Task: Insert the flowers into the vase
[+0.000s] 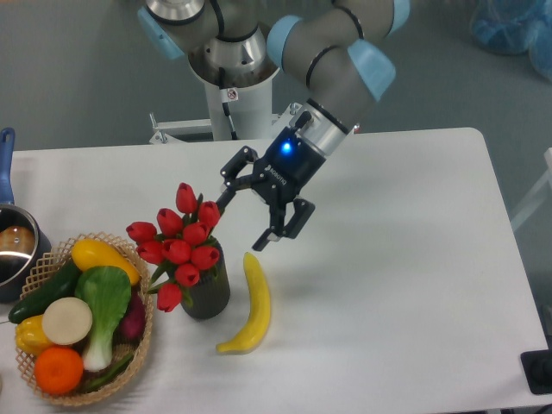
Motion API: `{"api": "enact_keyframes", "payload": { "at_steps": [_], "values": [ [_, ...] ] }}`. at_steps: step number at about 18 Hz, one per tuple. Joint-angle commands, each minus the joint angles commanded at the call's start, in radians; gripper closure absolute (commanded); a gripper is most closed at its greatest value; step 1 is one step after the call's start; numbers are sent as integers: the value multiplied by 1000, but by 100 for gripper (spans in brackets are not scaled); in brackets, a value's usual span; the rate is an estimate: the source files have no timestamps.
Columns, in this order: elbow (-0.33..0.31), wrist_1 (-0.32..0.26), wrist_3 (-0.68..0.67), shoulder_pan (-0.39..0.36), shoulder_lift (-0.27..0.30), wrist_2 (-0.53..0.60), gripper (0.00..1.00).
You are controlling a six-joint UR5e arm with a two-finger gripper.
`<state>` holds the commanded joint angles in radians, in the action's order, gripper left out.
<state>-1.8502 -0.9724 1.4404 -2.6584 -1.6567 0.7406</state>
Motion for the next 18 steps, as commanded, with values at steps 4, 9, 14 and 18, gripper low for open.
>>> {"api": "enact_keyframes", "payload": {
  "at_steps": [4,9,14,18],
  "values": [
    [78,-127,6,3,32,143,0],
    [167,-279,12,31,87,273,0],
    [233,-345,78,124,120,603,0],
    [246,-394,81,181,118,709,0]
  ]
}}
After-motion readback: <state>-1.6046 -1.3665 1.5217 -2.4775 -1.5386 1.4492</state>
